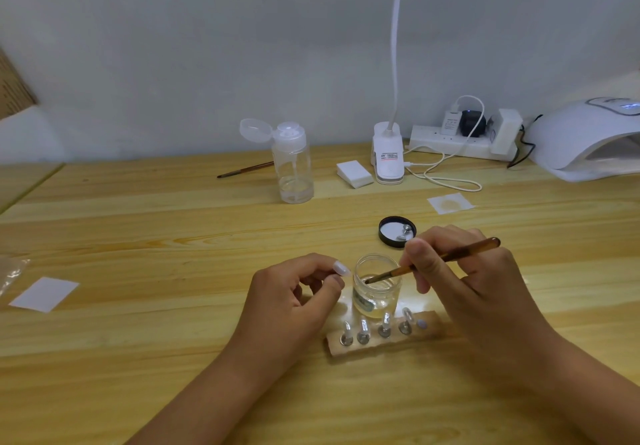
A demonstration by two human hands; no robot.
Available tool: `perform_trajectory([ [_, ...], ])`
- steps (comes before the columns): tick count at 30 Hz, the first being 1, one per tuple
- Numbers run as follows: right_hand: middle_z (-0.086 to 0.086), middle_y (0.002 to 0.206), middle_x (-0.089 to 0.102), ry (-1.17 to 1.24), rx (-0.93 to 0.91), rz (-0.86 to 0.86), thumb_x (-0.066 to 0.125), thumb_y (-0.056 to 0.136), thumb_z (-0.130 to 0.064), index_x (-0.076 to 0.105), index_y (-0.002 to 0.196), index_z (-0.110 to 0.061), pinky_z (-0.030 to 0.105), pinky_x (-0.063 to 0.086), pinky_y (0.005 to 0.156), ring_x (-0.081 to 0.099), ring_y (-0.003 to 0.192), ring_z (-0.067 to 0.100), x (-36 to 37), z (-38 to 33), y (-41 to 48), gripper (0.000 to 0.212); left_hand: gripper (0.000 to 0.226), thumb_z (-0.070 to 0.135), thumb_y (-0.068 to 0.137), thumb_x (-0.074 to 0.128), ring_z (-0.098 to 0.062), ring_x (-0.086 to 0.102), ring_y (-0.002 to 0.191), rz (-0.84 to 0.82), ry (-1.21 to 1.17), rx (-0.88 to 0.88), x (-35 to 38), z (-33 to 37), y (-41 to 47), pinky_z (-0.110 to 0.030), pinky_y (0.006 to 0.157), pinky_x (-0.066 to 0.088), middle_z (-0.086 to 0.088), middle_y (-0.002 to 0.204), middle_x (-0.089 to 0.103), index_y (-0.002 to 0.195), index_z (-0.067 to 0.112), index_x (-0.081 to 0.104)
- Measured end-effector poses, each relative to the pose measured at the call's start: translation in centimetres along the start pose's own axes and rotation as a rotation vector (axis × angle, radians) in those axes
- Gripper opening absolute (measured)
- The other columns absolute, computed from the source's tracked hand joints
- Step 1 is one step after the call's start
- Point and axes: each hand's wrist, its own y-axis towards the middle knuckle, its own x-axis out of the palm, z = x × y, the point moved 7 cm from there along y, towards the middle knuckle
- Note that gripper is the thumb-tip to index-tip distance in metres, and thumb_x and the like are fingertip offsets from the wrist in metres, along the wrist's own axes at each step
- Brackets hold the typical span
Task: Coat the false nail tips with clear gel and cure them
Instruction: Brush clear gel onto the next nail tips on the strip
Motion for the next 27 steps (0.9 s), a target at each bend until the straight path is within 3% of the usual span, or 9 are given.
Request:
perform_trajectory([
  [5, -0.011, 0.068, 0.061, 0.002, -0.011, 0.015, 0.043, 0.096, -0.053, 0.062, 0.075, -0.035, 0.036, 0.045, 0.076, 0.059, 0.08, 0.014, -0.1, 0.0, -0.1, 0.034, 0.023, 0.012, 0.087, 0.07, -0.006, 0.063, 0.072, -0.003, 0.0, 0.009, 0.0, 0.0, 0.0, -0.013, 0.057, 0.041, 0.013, 0.075, 0.072, 0.08, 0.033, 0.072],
  [13, -0.004, 0.062, 0.057, 0.279, -0.014, 0.184, 0.05, 0.099, -0.043, 0.066, 0.077, -0.024, 0.013, 0.041, 0.067, 0.056, 0.064, 0.01, -2.2, -0.1, 0.4, 0.033, 0.014, 0.025, 0.083, 0.065, -0.002, 0.057, 0.068, -0.001, -0.042, 0.049, -0.1, 0.4, -0.1, -0.022, 0.057, 0.041, 0.014, 0.076, 0.07, 0.085, 0.037, 0.073],
  [18, -0.005, 0.063, 0.061, 0.453, 0.006, 0.182, 0.058, 0.093, -0.045, 0.065, 0.082, -0.025, 0.023, 0.05, 0.071, 0.06, 0.065, 0.015, -2.4, -0.7, 0.2, 0.024, 0.009, 0.028, 0.082, 0.068, -0.012, 0.059, 0.071, 0.013, -0.049, 0.094, -0.2, 0.7, -0.2, -0.03, 0.058, 0.044, 0.012, 0.081, 0.071, 0.083, 0.031, 0.077],
  [21, -0.002, 0.069, 0.071, 0.442, -0.036, 0.192, 0.054, 0.096, -0.049, 0.066, 0.09, -0.028, 0.032, 0.053, 0.084, 0.071, 0.076, 0.02, -2.3, -1.8, -0.3, 0.025, 0.009, 0.021, 0.084, 0.073, -0.013, 0.06, 0.073, -0.003, -0.052, 0.11, -0.2, 0.7, -0.2, -0.032, 0.059, 0.044, 0.009, 0.081, 0.071, 0.086, 0.028, 0.078],
  [27, -0.011, 0.084, 0.074, 0.377, -0.136, 0.191, 0.042, 0.102, -0.048, 0.064, 0.1, -0.015, 0.018, 0.046, 0.09, 0.072, 0.088, 0.009, -1.8, -3.4, -1.2, 0.041, 0.012, 0.016, 0.084, 0.075, -0.014, 0.062, 0.073, 0.011, -0.089, 0.074, -0.5, 0.3, -0.1, -0.036, 0.06, 0.046, 0.009, 0.083, 0.074, 0.087, 0.026, 0.079],
])
